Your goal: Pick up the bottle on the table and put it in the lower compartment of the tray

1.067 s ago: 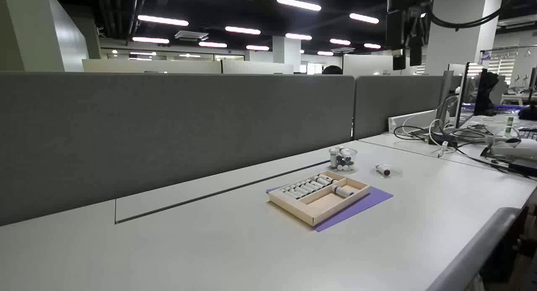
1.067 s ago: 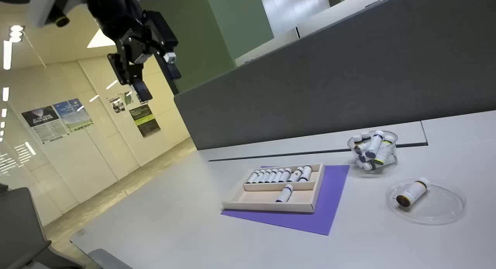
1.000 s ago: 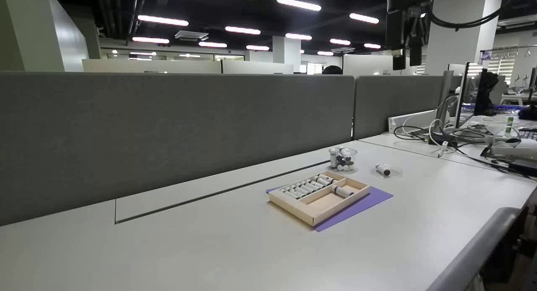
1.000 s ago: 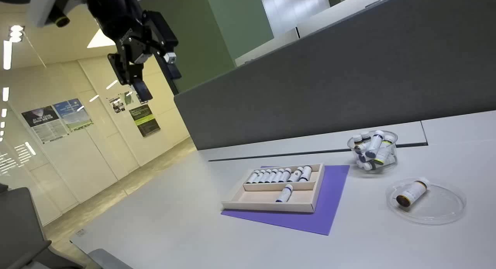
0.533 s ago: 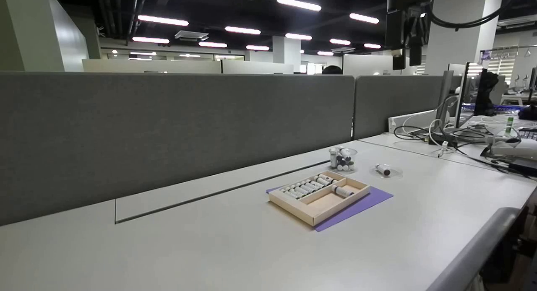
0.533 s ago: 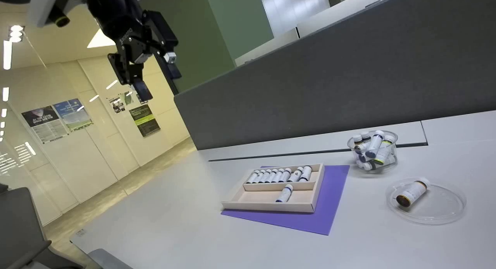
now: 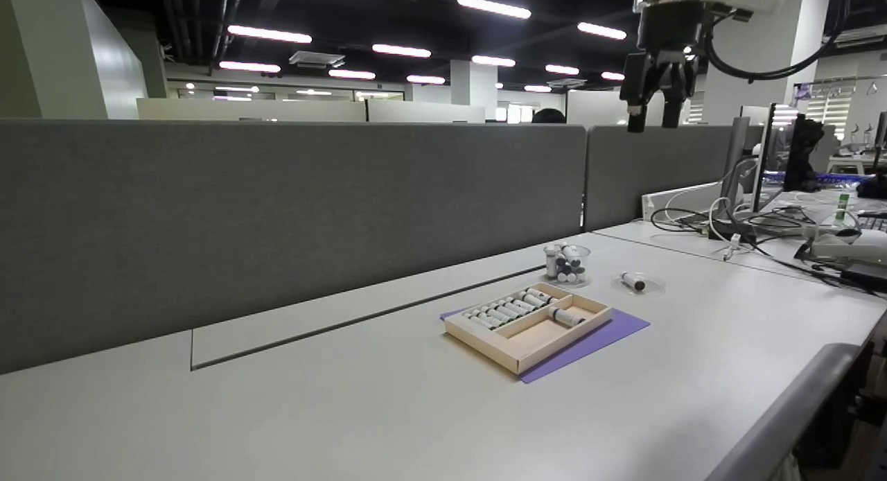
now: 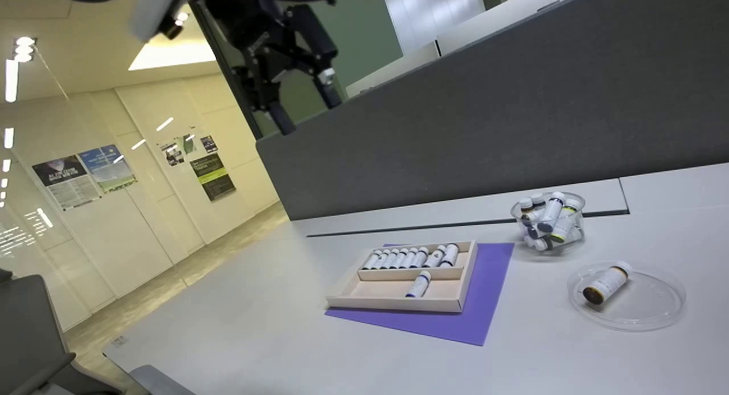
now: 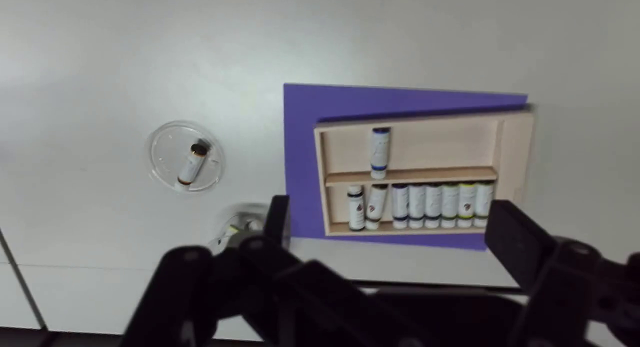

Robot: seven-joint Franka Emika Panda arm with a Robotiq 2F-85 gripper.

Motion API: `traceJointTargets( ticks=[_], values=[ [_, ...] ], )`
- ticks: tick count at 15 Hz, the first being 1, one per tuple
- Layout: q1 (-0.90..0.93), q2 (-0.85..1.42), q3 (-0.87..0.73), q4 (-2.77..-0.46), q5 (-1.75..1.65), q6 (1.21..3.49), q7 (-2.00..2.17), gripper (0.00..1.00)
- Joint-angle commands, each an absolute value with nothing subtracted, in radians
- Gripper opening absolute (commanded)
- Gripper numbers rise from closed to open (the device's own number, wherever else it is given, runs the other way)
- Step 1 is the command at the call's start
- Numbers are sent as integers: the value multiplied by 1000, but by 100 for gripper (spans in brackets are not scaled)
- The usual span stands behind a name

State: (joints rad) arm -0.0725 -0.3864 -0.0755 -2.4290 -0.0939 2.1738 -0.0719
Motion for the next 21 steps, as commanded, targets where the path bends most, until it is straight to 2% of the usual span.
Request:
traceJointTargets(
  ticks=[1,5,8,9,12,18,21],
  values=[
    [-123,-188,-143,-2352,-85,2378,-73,100],
    [-190,52,-204,-2220,-69,2517,-59,100],
    [-240,215,-236,-2046,32,2446,-54,100],
    [-225,109,-222,-2190,-14,2513,-76,100],
    [-253,213,-230,-2081,23,2486,-76,100],
    [-249,221,-228,-2064,25,2475,-75,100],
    [-273,333,-231,-1934,114,2481,-8,100]
  ],
)
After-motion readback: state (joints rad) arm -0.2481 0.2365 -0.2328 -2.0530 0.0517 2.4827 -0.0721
